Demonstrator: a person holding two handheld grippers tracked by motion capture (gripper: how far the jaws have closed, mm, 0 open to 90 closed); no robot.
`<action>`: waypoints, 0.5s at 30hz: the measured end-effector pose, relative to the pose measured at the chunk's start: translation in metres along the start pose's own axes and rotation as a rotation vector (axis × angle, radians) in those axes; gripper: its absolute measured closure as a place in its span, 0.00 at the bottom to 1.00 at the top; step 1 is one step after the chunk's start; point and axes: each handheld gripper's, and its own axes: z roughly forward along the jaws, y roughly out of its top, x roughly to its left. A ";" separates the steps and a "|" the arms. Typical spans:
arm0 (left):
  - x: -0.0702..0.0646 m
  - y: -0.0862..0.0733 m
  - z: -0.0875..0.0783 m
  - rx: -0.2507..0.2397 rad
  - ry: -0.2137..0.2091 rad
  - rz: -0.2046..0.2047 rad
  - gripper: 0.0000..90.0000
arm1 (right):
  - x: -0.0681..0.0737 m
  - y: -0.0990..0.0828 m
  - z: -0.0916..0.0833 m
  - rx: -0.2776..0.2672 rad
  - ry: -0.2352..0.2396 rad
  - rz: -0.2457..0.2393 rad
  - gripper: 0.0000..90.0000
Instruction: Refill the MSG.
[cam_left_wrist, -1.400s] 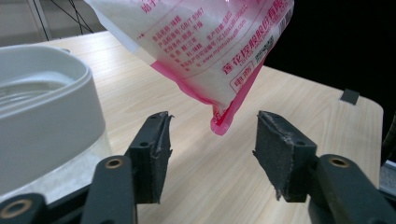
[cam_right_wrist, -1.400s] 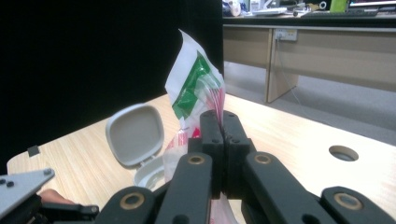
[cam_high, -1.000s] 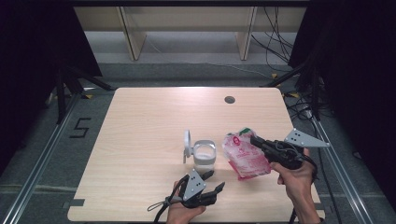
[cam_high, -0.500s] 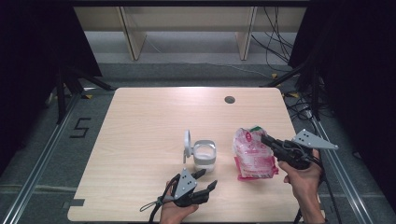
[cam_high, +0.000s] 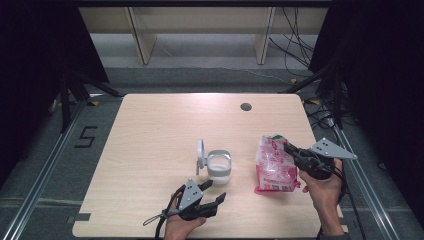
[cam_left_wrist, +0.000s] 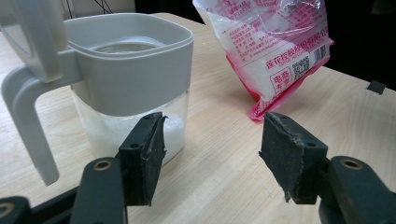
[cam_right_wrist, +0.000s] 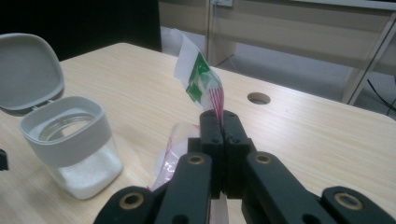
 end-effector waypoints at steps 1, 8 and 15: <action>0.000 0.000 0.000 -0.004 0.002 -0.016 0.43 | -0.001 -0.001 0.000 0.002 -0.004 -0.003 1.00; 0.004 0.000 -0.001 -0.010 0.001 -0.002 0.42 | -0.011 -0.010 0.006 0.023 -0.015 0.016 1.00; 0.003 0.000 -0.001 -0.013 -0.003 -0.006 0.41 | -0.023 -0.022 0.011 0.045 -0.025 0.058 1.00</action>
